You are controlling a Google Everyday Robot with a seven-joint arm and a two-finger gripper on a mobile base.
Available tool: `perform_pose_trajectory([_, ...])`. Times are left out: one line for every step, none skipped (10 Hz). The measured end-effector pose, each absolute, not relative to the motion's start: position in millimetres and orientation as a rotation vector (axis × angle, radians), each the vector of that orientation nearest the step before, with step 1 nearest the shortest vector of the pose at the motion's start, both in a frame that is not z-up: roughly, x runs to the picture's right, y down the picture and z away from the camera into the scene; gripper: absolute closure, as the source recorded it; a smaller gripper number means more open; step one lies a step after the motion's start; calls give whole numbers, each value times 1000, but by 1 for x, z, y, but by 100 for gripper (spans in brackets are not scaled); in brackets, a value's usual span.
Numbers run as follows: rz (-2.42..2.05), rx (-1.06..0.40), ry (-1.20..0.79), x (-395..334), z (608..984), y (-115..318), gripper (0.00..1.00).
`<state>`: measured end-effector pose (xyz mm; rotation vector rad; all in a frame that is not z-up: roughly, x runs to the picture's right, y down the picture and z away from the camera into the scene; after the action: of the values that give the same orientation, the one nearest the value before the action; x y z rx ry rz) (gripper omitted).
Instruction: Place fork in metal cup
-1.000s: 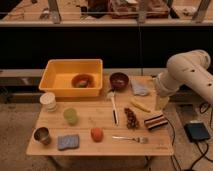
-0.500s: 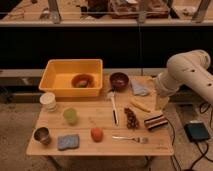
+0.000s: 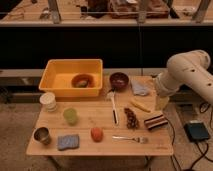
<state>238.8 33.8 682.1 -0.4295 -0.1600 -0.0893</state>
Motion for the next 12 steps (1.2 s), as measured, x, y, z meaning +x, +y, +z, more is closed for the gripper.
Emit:
perform_pose_trajectory([-84,-446,-165,237,687,40,20])
perform_pose_trajectory([-74,-471,-175,236,697,55,20])
perform_pose_trajectory([-67,-485,-182,236,710,73,20])
perform_pose_trajectory([-63,-494,-187,235,721,90,20])
perform_pose_trajectory([-60,-504,-194,235,736,115,20])
perform_pose_trajectory([-61,-516,-196,235,747,136,20])
perform_pose_trajectory([-68,-523,-203,232,752,151,20])
perform_pose_trajectory([-74,-525,-211,229,755,163,20])
perform_pose_trajectory([-80,-524,-221,229,757,171,20])
perform_pose_trajectory([-81,-522,-221,228,757,170,20])
perform_pose_trajectory([-84,-523,-223,227,757,170,20])
perform_pose_trajectory([-85,-522,-224,226,757,170,20])
